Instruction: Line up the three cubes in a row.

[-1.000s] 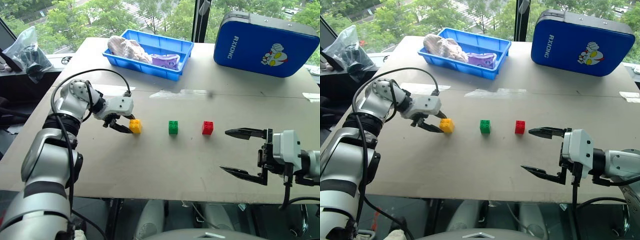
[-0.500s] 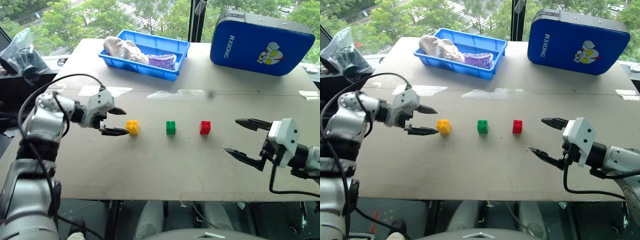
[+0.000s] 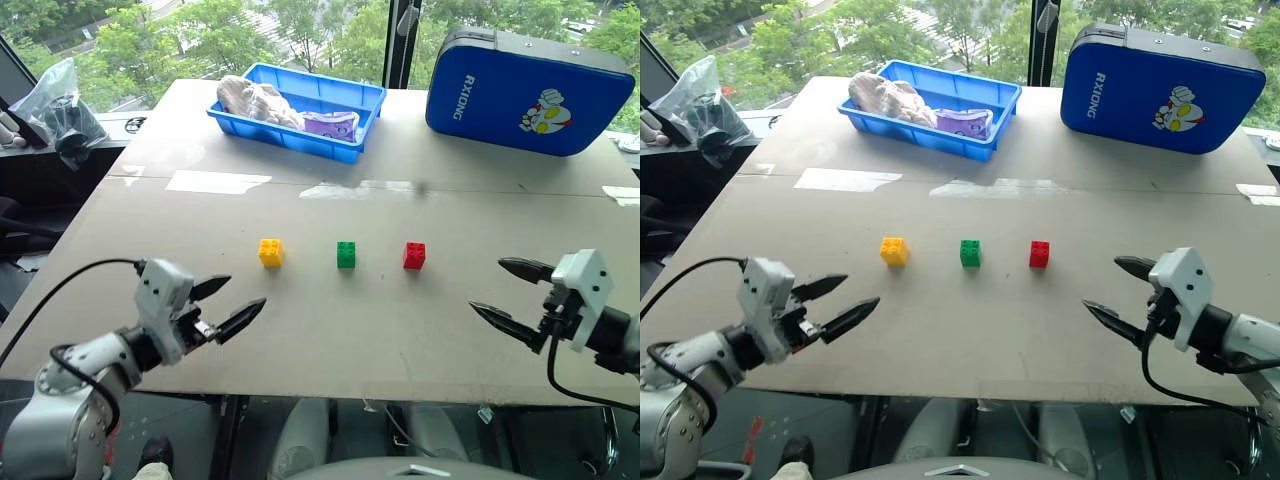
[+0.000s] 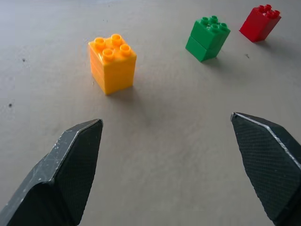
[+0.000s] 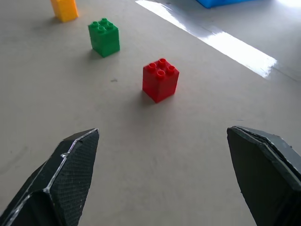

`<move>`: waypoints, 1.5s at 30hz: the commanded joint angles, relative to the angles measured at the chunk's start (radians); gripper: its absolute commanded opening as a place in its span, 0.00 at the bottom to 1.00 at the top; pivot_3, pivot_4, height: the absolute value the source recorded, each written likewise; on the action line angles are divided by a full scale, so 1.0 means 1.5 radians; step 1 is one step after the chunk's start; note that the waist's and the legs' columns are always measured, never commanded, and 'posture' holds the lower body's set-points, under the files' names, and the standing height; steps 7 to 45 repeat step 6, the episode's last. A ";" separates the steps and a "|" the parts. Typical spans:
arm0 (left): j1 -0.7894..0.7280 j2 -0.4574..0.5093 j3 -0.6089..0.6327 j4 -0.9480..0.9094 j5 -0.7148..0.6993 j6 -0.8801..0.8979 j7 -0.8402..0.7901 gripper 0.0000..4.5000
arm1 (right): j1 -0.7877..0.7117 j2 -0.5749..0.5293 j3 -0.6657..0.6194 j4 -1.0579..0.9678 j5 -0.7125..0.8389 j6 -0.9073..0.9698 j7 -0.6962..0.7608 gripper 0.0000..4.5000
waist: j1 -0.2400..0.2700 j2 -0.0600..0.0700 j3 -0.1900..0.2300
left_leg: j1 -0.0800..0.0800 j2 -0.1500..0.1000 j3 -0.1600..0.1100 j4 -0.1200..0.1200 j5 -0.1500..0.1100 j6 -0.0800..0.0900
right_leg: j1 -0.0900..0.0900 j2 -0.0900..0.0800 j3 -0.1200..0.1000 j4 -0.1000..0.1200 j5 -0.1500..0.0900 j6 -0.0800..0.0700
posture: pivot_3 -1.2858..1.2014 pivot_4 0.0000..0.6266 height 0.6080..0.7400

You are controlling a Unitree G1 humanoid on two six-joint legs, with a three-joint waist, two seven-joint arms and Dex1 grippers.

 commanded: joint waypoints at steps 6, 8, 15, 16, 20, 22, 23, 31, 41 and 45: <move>0.059 0.020 0.028 -0.014 -0.050 -0.059 -0.019 0.99 | 0.079 -0.019 -0.089 -0.009 0.021 -0.004 0.072 1.00 | 0.000 0.001 0.000 | 0.000 0.000 0.000 0.000 0.000 0.000 | 0.000 0.000 0.000 -0.001 0.000 0.000 | 0.52 0.24 1.00; 0.059 0.020 0.028 -0.014 -0.050 -0.059 -0.019 0.99 | 0.079 -0.019 -0.089 -0.009 0.021 -0.004 0.072 1.00 | 0.000 0.001 0.000 | 0.000 0.000 0.000 0.000 0.000 0.000 | 0.000 0.000 0.000 -0.001 0.000 0.000 | 0.52 0.24 1.00; 0.059 0.020 0.028 -0.014 -0.050 -0.059 -0.019 0.99 | 0.079 -0.019 -0.089 -0.009 0.021 -0.004 0.072 1.00 | 0.000 0.001 0.000 | 0.000 0.000 0.000 0.000 0.000 0.000 | 0.000 0.000 0.000 -0.001 0.000 0.000 | 0.52 0.24 1.00; 0.059 0.020 0.028 -0.014 -0.050 -0.059 -0.019 0.99 | 0.079 -0.019 -0.089 -0.009 0.021 -0.004 0.072 1.00 | 0.000 0.001 0.000 | 0.000 0.000 0.000 0.000 0.000 0.000 | 0.000 0.000 0.000 -0.001 0.000 0.000 | 0.52 0.24 1.00; 0.059 0.020 0.028 -0.014 -0.050 -0.059 -0.019 0.99 | 0.079 -0.019 -0.089 -0.009 0.021 -0.004 0.072 1.00 | 0.000 0.001 0.000 | 0.000 0.000 0.000 0.000 0.000 0.000 | 0.000 0.000 0.000 -0.001 0.000 0.000 | 0.52 0.24 1.00; 0.059 0.020 0.028 -0.014 -0.050 -0.059 -0.019 0.99 | 0.079 -0.019 -0.089 -0.009 0.021 -0.004 0.072 1.00 | 0.000 0.001 0.000 | 0.000 0.000 0.000 0.000 0.000 0.000 | 0.000 0.000 0.000 -0.001 0.000 0.000 | 0.52 0.24 1.00; 0.059 0.020 0.028 -0.014 -0.050 -0.059 -0.019 0.99 | 0.079 -0.019 -0.089 -0.009 0.021 -0.004 0.072 1.00 | 0.000 0.001 0.000 | 0.000 0.000 0.000 0.000 0.000 0.000 | 0.000 0.000 0.000 -0.001 0.000 0.000 | 0.52 0.24 1.00; 0.059 0.020 0.028 -0.014 -0.050 -0.059 -0.019 0.99 | 0.079 -0.019 -0.089 -0.009 0.021 -0.004 0.072 1.00 | 0.000 0.001 0.000 | 0.000 0.000 0.000 0.000 0.000 0.000 | 0.000 0.000 0.000 -0.001 0.000 0.000 | 0.52 0.24 1.00; 0.059 0.020 0.028 -0.014 -0.050 -0.059 -0.019 0.99 | 0.079 -0.019 -0.089 -0.009 0.021 -0.004 0.072 1.00 | 0.000 0.001 0.000 | 0.000 0.000 0.000 0.000 0.000 0.000 | 0.000 0.000 0.000 -0.001 0.000 0.000 | 0.52 0.24 1.00; 0.059 0.020 0.028 -0.014 -0.050 -0.059 -0.019 0.99 | 0.079 -0.019 -0.089 -0.009 0.021 -0.004 0.072 1.00 | 0.000 0.001 0.000 | 0.000 0.000 0.000 0.000 0.000 0.000 | 0.000 0.000 0.000 -0.001 0.000 0.000 | 0.52 0.24 1.00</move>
